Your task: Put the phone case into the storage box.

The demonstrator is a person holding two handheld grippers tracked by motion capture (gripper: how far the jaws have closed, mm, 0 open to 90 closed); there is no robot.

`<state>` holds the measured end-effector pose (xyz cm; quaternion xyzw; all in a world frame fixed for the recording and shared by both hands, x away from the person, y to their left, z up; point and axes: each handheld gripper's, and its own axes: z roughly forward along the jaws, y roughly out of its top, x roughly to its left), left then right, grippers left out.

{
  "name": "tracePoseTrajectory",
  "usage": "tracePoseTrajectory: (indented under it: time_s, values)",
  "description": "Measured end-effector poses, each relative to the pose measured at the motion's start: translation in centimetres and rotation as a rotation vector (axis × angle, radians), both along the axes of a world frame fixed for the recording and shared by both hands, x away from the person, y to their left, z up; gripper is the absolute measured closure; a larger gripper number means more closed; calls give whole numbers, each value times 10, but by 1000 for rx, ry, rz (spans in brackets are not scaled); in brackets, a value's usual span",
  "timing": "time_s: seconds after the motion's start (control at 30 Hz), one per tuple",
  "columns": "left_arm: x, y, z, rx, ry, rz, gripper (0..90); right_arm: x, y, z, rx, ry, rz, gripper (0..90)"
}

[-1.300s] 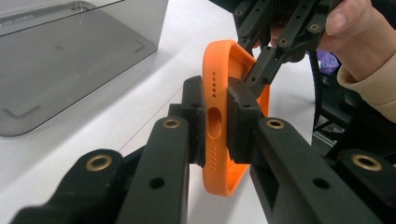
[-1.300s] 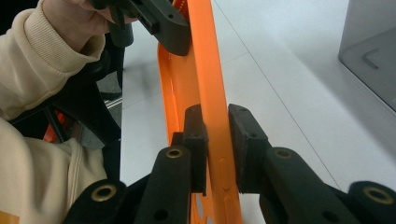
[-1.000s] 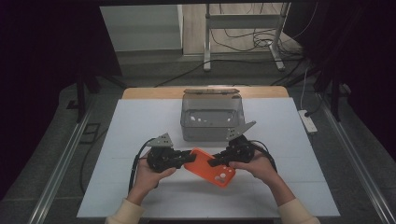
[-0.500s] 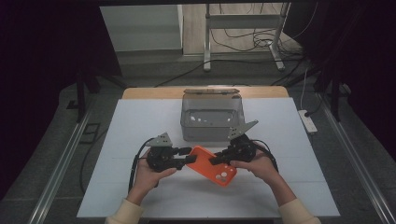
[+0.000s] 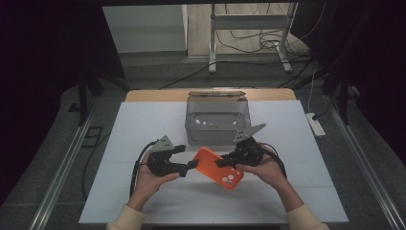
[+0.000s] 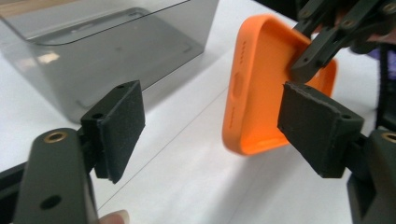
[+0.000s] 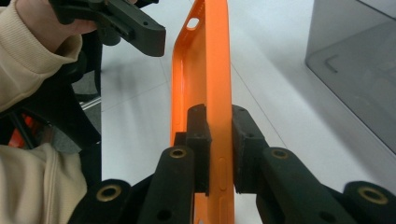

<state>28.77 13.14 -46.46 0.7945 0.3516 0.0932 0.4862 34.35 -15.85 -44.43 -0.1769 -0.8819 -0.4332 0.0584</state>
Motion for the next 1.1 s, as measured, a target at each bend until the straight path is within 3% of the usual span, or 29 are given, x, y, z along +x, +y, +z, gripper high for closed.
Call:
tracePoseTrajectory:
  time_s: [0.5,1.1]
  values:
    - [-6,7,-4,57,-19,42,139,-1,-1,2,-21,-19,-28,797]
    - [-20,31,-16,95,-19,92,145,-3,0,9,-41,-64,-50,797]
